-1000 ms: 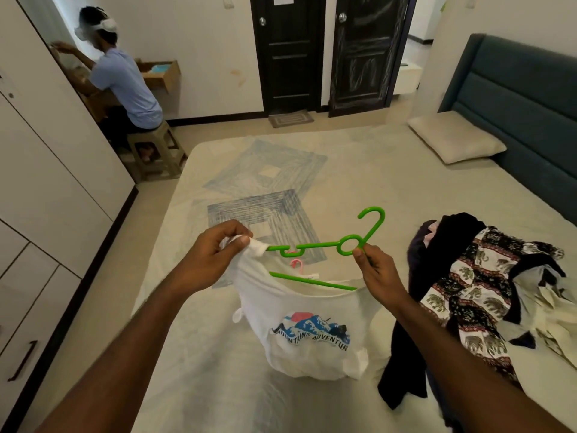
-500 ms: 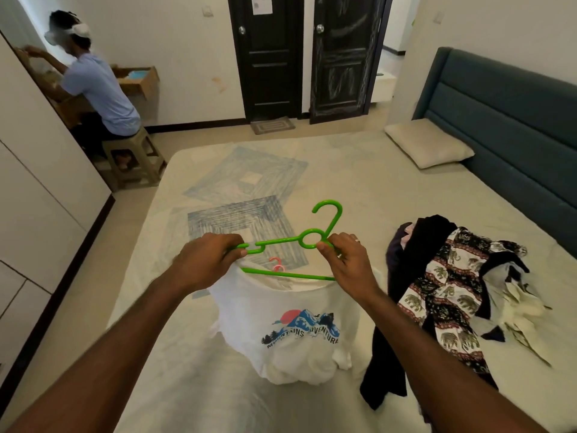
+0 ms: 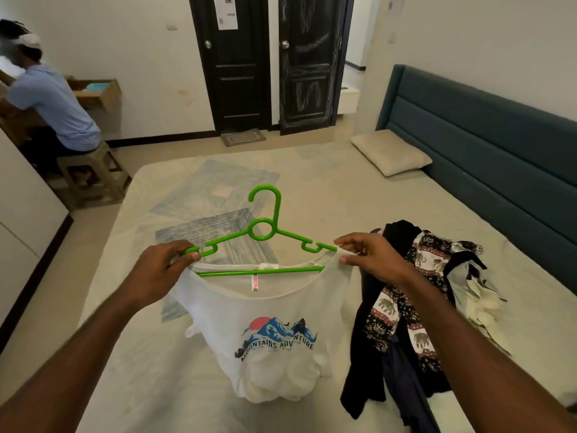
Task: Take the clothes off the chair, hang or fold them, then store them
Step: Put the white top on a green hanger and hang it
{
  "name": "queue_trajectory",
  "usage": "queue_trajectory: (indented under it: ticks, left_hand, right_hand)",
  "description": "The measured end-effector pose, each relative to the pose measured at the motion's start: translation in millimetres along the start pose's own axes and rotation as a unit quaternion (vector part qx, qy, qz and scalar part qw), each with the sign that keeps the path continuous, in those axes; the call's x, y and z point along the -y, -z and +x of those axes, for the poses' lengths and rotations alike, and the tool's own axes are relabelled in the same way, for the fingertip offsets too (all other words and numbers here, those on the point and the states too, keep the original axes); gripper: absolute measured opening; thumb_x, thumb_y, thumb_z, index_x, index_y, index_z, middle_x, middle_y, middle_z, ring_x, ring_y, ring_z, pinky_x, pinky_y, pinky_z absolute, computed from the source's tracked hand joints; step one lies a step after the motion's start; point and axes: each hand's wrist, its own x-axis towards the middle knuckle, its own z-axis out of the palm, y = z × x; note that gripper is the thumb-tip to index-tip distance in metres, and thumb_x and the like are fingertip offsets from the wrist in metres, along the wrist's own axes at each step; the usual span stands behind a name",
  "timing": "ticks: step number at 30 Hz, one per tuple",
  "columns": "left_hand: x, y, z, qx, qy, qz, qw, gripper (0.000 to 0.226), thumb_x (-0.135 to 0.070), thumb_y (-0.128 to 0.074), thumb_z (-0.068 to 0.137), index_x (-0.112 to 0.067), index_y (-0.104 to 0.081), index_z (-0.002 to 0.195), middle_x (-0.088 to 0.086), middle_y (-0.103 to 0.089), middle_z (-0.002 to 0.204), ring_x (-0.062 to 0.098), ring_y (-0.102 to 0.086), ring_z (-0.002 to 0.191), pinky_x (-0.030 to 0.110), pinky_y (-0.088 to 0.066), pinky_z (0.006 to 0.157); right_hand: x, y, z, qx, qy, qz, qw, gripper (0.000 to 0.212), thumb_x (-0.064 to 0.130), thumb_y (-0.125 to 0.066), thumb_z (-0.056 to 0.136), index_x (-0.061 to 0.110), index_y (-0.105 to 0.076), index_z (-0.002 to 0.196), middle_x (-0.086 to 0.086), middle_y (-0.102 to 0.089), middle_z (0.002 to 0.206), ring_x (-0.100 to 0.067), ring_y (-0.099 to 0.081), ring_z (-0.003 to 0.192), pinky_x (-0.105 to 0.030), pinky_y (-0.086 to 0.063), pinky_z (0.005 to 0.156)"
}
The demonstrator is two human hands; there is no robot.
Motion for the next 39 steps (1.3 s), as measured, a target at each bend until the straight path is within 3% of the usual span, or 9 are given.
queue_trajectory:
  ticks: [7,15,19,22,25,28,30,34,39]
  left_hand:
    - [1.3,-5.2,9.1,0.018,-0.007,-0.010,1.000,0.019,-0.043,-0.055,0.091,-0.032,-0.067,0.081,-0.014,-0.068,0.076,0.005,-0.062,0.073,0.029,-0.044,0.067]
    - [-1.3,-26.2,20.2,0.022,-0.028,0.029,0.999,0.045,-0.061,-0.042,0.088,-0.027,-0.071,0.086,-0.007,-0.069,0.074,0.008,-0.062,0.068,0.036,-0.048,0.063]
    - [-6.1,-20.2,24.5,0.009,-0.016,-0.032,0.999,0.040,-0.058,-0.047,0.088,-0.027,-0.070,0.084,-0.007,-0.069,0.075,0.009,-0.064,0.072,0.041,-0.049,0.068]
    - [-8.6,-18.9,26.5,0.006,-0.022,-0.056,0.998,0.041,-0.057,-0.050,0.087,-0.024,-0.073,0.088,-0.007,-0.071,0.078,0.010,-0.066,0.075,0.039,-0.049,0.071]
    - [-12.5,-19.8,29.3,0.006,-0.026,-0.066,0.997,0.041,-0.056,-0.051,0.088,-0.022,-0.074,0.088,-0.007,-0.071,0.078,0.011,-0.066,0.076,0.036,-0.048,0.072]
    - [-15.3,-17.6,33.6,-0.001,-0.030,-0.083,0.996,0.039,-0.054,-0.053,0.089,-0.021,-0.074,0.088,-0.008,-0.072,0.082,0.010,-0.066,0.078,0.032,-0.048,0.072]
    - [-18.3,-15.2,37.0,0.006,-0.033,-0.089,0.995,0.034,-0.051,-0.055,0.090,-0.023,-0.074,0.089,-0.010,-0.073,0.084,0.009,-0.067,0.080,0.030,-0.048,0.073]
    - [-17.9,-4.7,41.2,0.034,0.022,-0.138,0.990,0.006,-0.023,-0.073,0.093,-0.018,-0.075,0.096,-0.007,-0.075,0.090,0.006,-0.068,0.086,0.023,-0.050,0.080]
    - [-2.7,11.3,39.4,0.078,0.075,-0.096,0.989,0.013,-0.012,-0.069,0.095,-0.017,-0.079,0.090,-0.004,-0.078,0.090,0.011,-0.071,0.091,0.027,-0.053,0.082]
  right_hand:
    - [22.9,15.5,-3.2,-0.037,0.028,0.006,0.999,0.009,0.005,-0.076,0.087,0.013,-0.080,0.087,0.012,-0.075,0.073,0.001,-0.068,0.069,-0.017,-0.052,0.069]
    - [82.7,17.1,16.6,-0.085,0.108,0.117,0.984,0.010,0.008,-0.075,0.088,0.007,-0.080,0.097,-0.003,-0.078,0.095,-0.011,-0.070,0.088,-0.023,-0.056,0.082]
    - [82.1,25.4,19.2,0.126,0.057,-0.012,0.990,0.021,0.010,-0.083,0.081,0.008,-0.081,0.102,-0.002,-0.075,0.118,-0.003,-0.068,0.112,-0.019,-0.051,0.098]
    - [78.0,35.6,24.2,0.077,0.054,0.026,0.995,0.026,0.009,-0.084,0.080,0.008,-0.079,0.106,0.002,-0.076,0.115,-0.008,-0.070,0.110,-0.019,-0.053,0.094]
    - [72.9,34.9,33.3,0.070,0.065,-0.055,0.994,0.037,0.016,-0.083,0.083,0.019,-0.073,0.119,0.008,-0.073,0.118,-0.003,-0.067,0.109,-0.017,-0.053,0.092]
    - [64.3,29.2,46.3,0.121,0.031,-0.187,0.974,0.036,0.029,-0.076,0.091,0.022,-0.068,0.126,0.005,-0.071,0.119,-0.009,-0.066,0.109,-0.029,-0.054,0.094]
    - [64.5,24.7,50.9,0.122,0.042,-0.256,0.958,0.024,0.034,-0.068,0.096,0.016,-0.072,0.112,-0.001,-0.073,0.104,-0.020,-0.066,0.096,-0.040,-0.054,0.085]
    - [60.9,21.5,50.8,0.077,0.067,-0.224,0.969,0.019,0.032,-0.066,0.098,0.014,-0.073,0.096,-0.002,-0.072,0.087,-0.020,-0.066,0.082,-0.045,-0.053,0.076]
    - [50.3,23.5,46.6,0.081,0.060,-0.195,0.975,0.011,0.032,-0.069,0.096,0.022,-0.075,0.095,0.001,-0.073,0.087,-0.017,-0.067,0.082,-0.045,-0.055,0.075]
